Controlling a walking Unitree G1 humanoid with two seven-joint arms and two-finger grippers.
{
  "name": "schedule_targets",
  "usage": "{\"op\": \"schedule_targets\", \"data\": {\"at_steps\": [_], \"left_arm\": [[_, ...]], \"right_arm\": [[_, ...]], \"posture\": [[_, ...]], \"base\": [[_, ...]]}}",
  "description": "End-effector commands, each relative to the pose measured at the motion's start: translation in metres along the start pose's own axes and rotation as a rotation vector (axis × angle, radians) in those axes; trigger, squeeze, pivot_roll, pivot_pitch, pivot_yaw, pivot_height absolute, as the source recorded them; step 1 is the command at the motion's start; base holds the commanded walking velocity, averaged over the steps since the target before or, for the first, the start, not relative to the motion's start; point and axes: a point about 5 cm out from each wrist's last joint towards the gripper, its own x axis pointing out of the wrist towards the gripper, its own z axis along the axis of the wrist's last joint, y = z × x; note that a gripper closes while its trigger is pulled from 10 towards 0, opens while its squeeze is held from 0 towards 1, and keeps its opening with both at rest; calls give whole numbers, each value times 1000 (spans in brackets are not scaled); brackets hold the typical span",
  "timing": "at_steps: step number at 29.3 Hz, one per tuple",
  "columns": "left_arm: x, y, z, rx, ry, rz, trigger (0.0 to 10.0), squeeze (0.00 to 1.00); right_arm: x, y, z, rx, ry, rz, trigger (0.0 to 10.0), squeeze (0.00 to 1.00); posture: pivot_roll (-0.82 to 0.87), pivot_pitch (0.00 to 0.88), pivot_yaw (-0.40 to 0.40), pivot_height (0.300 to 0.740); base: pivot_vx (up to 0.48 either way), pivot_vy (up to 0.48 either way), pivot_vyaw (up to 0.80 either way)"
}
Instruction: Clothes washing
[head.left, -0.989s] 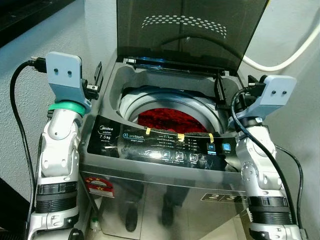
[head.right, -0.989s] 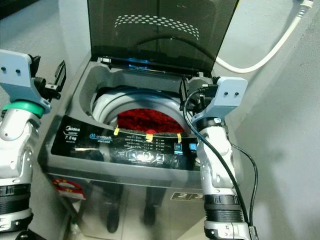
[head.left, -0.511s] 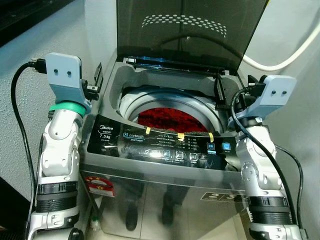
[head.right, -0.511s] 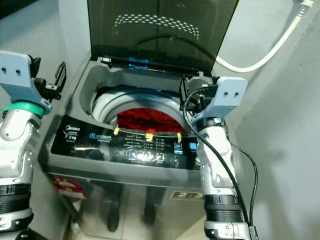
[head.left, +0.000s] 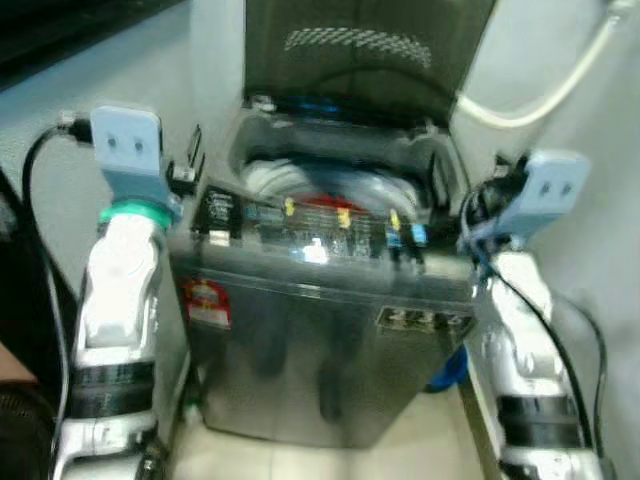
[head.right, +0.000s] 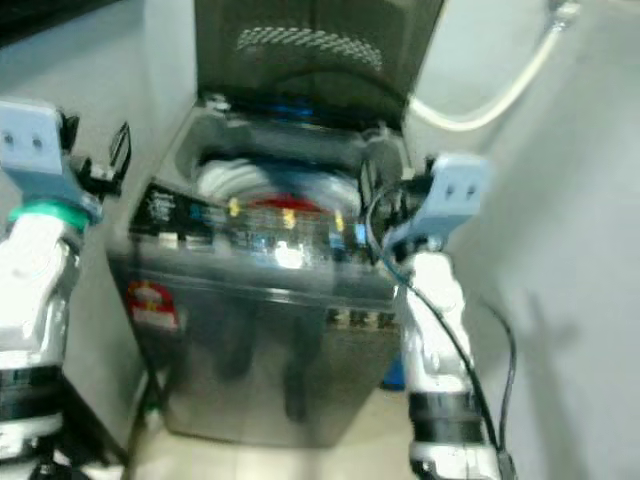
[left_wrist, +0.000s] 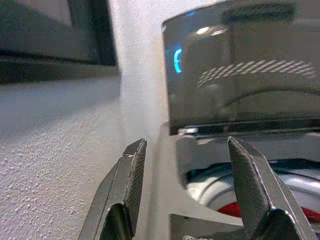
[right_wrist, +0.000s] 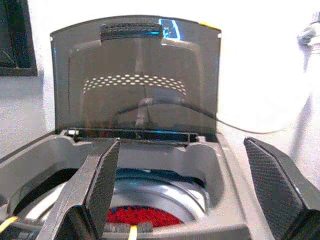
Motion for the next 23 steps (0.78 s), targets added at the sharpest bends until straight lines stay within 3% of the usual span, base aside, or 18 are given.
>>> {"op": "schedule_targets", "data": {"at_steps": [1, 5, 19, 23], "left_arm": [[0, 0, -1, -11, 6, -2, 10000, 0], [0, -1, -1, -11, 6, -3, 10000, 0], [1, -2, -4, -8, 17, -1, 10000, 0], [0, -6, -8, -9, 39, -13, 10000, 0]], "right_arm": [[-1, -1, -1, -8, 6, -8, 10000, 0], [-1, -1, -1, -14, 9, -9, 10000, 0], [-2, 0, -4, -48, 23, 5, 10000, 0], [-3, 0, -7, -68, 43, 22, 10000, 0]], "posture": [[66, 8, -22, 740], [64, 10, -20, 740], [60, 11, -22, 740], [60, 11, -22, 740]], "base": [[-341, 0, 0], [-317, 0, 0], [0, 0, 0], [0, 0, 663]]}}
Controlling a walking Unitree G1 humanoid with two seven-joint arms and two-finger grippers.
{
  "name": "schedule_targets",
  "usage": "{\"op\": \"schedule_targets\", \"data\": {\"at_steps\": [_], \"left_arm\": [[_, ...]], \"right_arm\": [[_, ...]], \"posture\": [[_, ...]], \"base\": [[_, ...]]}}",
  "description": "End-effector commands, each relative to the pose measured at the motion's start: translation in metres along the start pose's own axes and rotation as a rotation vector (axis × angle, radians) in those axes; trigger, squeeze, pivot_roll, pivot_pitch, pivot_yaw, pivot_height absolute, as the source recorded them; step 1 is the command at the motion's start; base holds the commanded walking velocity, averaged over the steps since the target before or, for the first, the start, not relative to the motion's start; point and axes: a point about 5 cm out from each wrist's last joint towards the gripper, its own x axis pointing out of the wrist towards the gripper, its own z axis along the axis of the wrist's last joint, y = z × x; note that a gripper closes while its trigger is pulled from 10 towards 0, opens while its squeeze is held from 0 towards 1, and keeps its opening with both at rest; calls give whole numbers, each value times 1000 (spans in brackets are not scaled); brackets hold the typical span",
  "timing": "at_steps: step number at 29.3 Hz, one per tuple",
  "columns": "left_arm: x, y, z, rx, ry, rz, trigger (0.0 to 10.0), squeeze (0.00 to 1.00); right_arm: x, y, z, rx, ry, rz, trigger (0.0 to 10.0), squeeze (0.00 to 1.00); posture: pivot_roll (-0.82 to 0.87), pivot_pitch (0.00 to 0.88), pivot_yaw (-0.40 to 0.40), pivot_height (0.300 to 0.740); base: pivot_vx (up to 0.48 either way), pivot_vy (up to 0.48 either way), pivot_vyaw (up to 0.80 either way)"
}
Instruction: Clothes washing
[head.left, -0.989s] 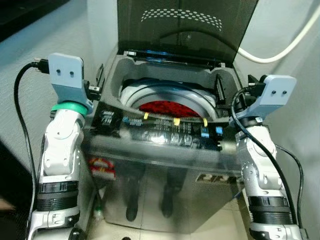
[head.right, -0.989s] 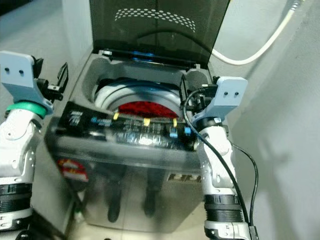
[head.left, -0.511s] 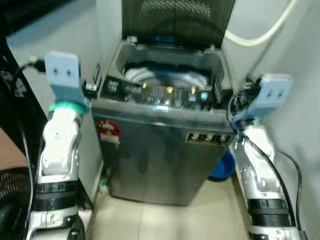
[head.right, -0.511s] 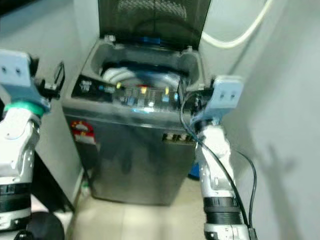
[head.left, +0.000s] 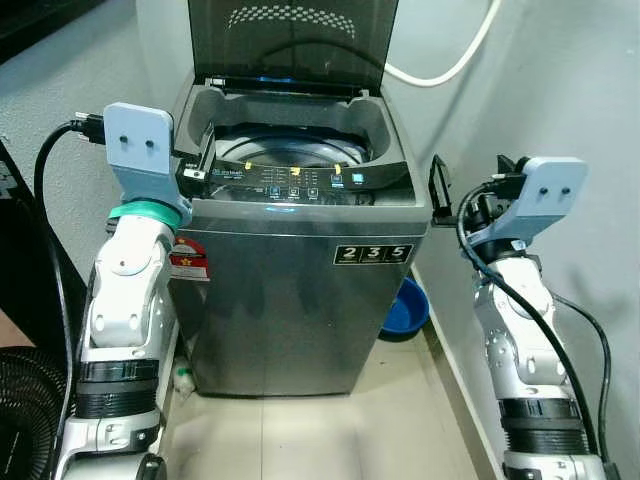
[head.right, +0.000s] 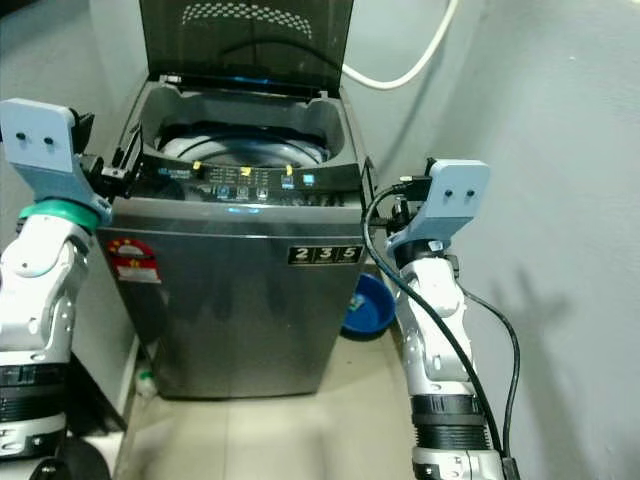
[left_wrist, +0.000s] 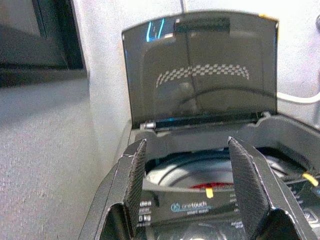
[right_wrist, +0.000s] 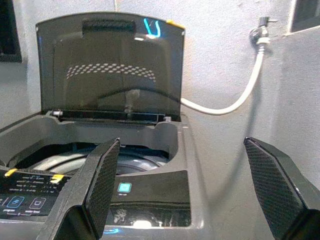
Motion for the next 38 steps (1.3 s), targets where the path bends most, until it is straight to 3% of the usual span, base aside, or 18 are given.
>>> {"op": "schedule_targets", "data": {"at_steps": [1, 4, 6, 8, 10, 13, 15, 20, 23, 25, 28, 31, 38], "left_arm": [[-4, -4, -11, 14, 48, -20, 10000, 0], [-8, -9, -15, 11, 66, -43, 10000, 0], [-23, -23, -29, 42, 108, -116, 10000, 0], [-23, -23, -29, 42, 108, -116, 10000, 0], [-41, -35, -39, 49, 137, -160, 10000, 0], [-51, -41, -44, 50, 160, -183, 10000, 0], [-67, -49, -55, 48, 207, -211, 10000, 0], [-76, -52, -65, 56, 242, -220, 10000, 0], [-87, -57, -78, 61, 295, -248, 10000, 0], [-101, -60, -93, 62, 358, -270, 10000, 0], [-108, -60, -100, 61, 391, -269, 10000, 0], [-125, -58, -121, 78, 489, -260, 10000, 0], [-135, -58, -131, 100, 528, -273, 10000, 0]], "right_arm": [[-3, -1, -11, -35, 48, 9, 10000, 0], [-7, -2, -18, -53, 75, 11, 10000, 0], [-20, -7, -41, -75, 158, 5, 10000, 0], [-20, -7, -41, -75, 158, 5, 10000, 0], [-37, -13, -61, -92, 238, -12, 10000, 0], [-45, -15, -70, -95, 275, -20, 10000, 0], [-57, -15, -83, -97, 327, -26, 10000, 0], [-64, -13, -91, -92, 359, -29, 10000, 0], [-79, -9, -109, -94, 431, -20, 10000, 0], [-97, -6, -128, -97, 516, -10, 10000, 0], [-106, -6, -137, -98, 556, -7, 10000, 0], [-134, -7, -157, -98, 669, -10, 10000, 0], [-142, -4, -160, -99, 689, 11, 10000, 0]], "posture": [[60, 11, -22, 740], [60, 11, -22, 740], [61, 14, -19, 740], [61, 14, -19, 740], [64, 16, -16, 740], [67, 16, -13, 740], [69, 18, -12, 740], [71, 18, -13, 740], [73, 18, -16, 740], [71, 17, -16, 740], [71, 17, -16, 740], [71, 14, -18, 740], [63, 14, -16, 740]], "base": [[0, 0, 800], [0, 0, 800], [0, 0, 797], [0, 0, 794], [0, 0, 794], [0, 0, 794], [0, 0, 794], [0, 0, 794], [0, 0, 794], [0, 0, 794], [0, 0, 794], [0, 0, 794], [0, 0, 794]]}}
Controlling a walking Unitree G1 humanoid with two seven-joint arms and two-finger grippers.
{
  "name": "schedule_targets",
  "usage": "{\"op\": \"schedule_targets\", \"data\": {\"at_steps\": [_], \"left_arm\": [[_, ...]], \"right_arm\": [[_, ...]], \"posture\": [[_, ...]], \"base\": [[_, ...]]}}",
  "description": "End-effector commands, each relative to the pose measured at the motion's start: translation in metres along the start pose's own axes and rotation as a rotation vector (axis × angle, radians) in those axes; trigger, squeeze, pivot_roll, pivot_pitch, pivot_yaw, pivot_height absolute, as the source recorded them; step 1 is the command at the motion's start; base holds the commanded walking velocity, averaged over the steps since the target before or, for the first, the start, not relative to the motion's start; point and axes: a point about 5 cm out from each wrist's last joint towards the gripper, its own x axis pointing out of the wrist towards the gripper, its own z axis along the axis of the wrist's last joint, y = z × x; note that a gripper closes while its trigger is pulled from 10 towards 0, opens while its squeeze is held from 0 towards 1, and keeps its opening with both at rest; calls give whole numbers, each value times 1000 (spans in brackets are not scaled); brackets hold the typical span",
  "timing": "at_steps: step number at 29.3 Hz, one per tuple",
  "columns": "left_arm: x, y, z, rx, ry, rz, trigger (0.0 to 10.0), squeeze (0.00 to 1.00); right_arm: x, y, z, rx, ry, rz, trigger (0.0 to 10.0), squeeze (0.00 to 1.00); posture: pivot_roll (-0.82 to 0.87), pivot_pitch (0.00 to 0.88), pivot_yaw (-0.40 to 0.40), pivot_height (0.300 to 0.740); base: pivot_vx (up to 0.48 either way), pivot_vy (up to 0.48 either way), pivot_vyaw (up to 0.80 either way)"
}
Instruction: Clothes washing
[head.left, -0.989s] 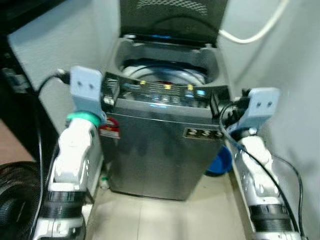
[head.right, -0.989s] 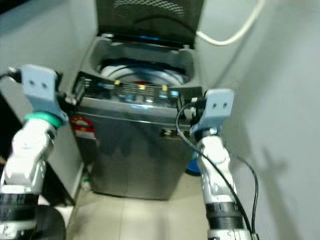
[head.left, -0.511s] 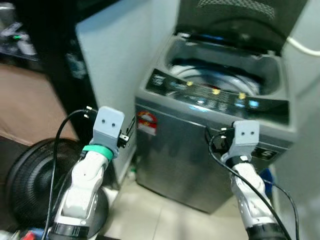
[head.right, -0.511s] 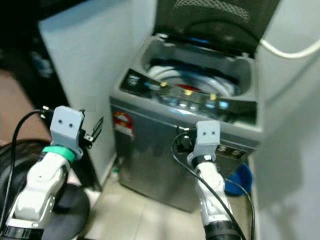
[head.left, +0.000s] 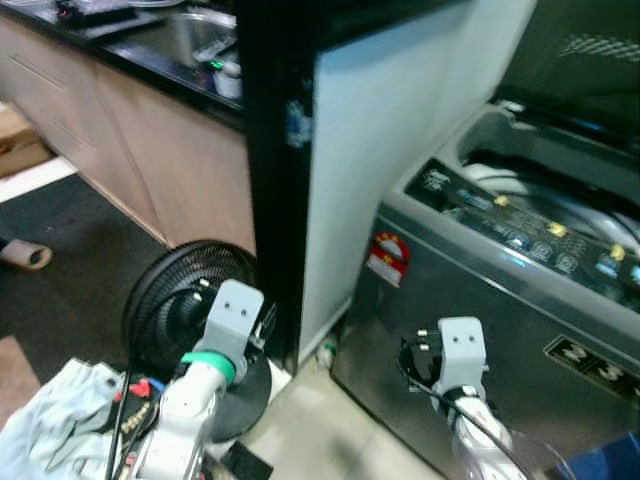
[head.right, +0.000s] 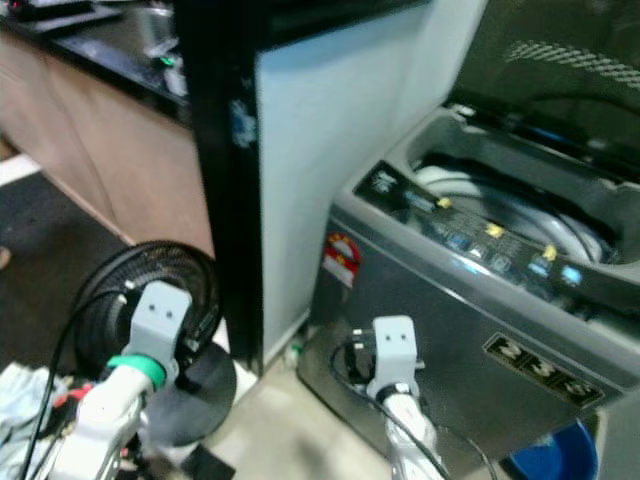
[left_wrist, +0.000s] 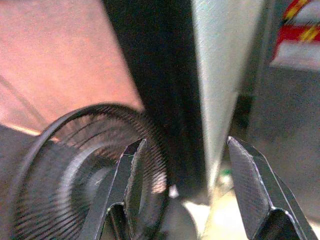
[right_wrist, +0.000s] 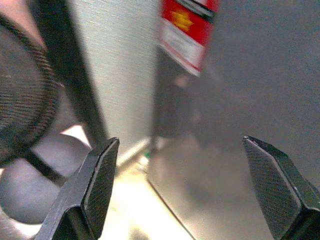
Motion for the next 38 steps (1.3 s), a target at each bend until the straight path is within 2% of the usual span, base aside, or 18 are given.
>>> {"op": "schedule_targets", "data": {"at_steps": [1, 22, 38], "left_arm": [[-3, -6, -8, 4, 23, -16, 10000, 0], [3, -11, -3, -5, -6, -8, 10000, 0], [6, -4, -6, 3, 7, 22, 10000, 0]], "right_arm": [[-4, -1, -6, -4, 19, 2, 10000, 0], [-2, 3, -6, -14, -12, 46, 10000, 0], [-1, 3, -9, -12, -10, 53, 10000, 0]], "posture": [[60, 14, -17, 740], [57, 24, -24, 740], [58, 25, -22, 740]], "base": [[0, 0, 794], [0, 0, 794], [0, 0, 794]]}}
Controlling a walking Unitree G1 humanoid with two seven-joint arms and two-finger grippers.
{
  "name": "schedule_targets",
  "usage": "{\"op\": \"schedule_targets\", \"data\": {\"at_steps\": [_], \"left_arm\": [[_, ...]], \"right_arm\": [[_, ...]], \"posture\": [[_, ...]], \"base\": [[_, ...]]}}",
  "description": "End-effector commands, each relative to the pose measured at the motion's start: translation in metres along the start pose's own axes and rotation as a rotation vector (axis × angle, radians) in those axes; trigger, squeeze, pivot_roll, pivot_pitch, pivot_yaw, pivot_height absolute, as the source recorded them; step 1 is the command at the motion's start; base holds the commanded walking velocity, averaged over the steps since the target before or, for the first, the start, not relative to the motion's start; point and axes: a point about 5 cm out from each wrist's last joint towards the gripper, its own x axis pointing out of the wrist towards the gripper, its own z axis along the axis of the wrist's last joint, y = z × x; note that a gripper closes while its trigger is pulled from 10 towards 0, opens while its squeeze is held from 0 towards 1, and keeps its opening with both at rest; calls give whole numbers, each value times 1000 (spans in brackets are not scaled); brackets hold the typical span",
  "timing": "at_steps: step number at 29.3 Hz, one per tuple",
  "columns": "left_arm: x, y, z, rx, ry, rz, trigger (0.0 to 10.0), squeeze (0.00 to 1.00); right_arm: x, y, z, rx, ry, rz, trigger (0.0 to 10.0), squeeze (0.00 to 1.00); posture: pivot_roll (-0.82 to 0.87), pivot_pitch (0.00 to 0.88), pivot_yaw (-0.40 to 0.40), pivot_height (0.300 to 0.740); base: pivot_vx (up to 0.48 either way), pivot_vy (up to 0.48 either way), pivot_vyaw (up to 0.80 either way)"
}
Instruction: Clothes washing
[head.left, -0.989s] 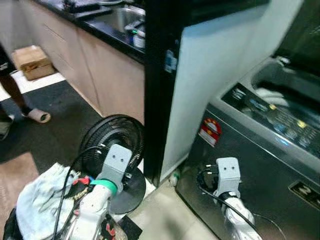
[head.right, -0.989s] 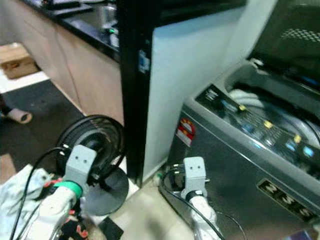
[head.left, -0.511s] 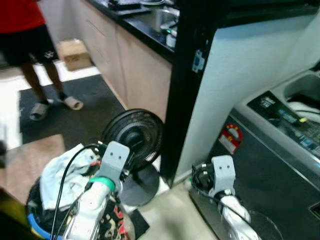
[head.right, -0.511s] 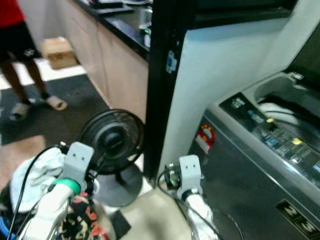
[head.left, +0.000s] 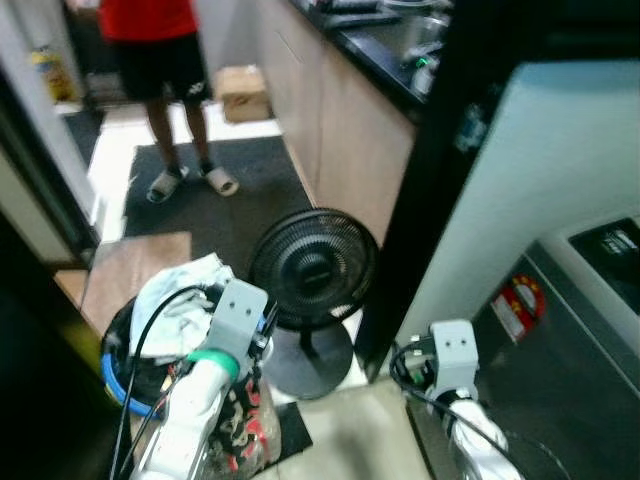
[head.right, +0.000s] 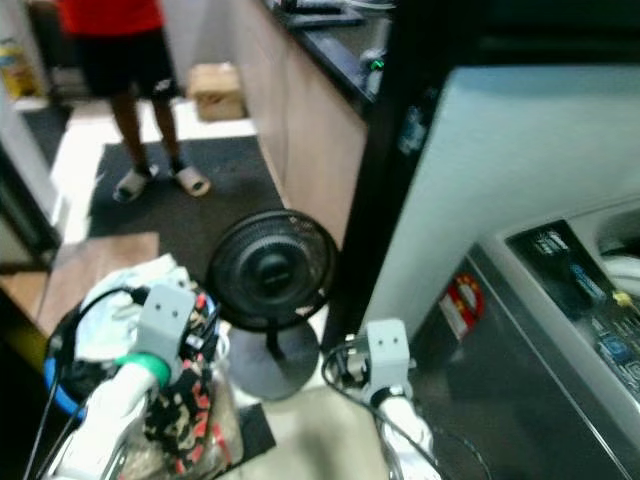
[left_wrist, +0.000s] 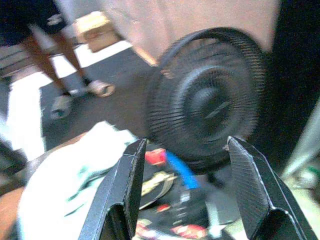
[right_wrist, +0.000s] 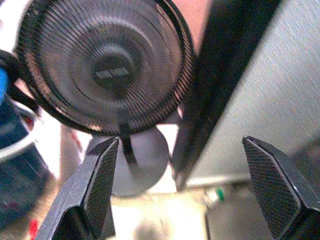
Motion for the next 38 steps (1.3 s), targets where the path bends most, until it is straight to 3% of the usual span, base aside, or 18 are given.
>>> {"op": "schedule_targets", "data": {"at_steps": [1, 24, 31, 38], "left_arm": [[-1, -1, -5, 3, 22, -1, 10000, 0], [3, 6, -7, -28, 34, 48, 10000, 0], [8, 6, -7, 4, 38, 55, 10000, 0], [13, 7, -6, 6, 33, 72, 10000, 0]], "right_arm": [[-4, 1, -6, 1, 18, 4, 10000, 0], [0, 2, -3, 5, 0, 9, 10000, 0], [3, 2, 4, 39, -39, -23, 10000, 0], [3, 3, 5, 43, -48, -15, 10000, 0]], "posture": [[60, 25, -23, 740], [63, 22, -22, 740], [61, 14, -18, 740], [59, 9, -16, 740]], "base": [[0, 0, 794], [0, 0, 793], [0, 0, 63], [404, 0, 0]]}}
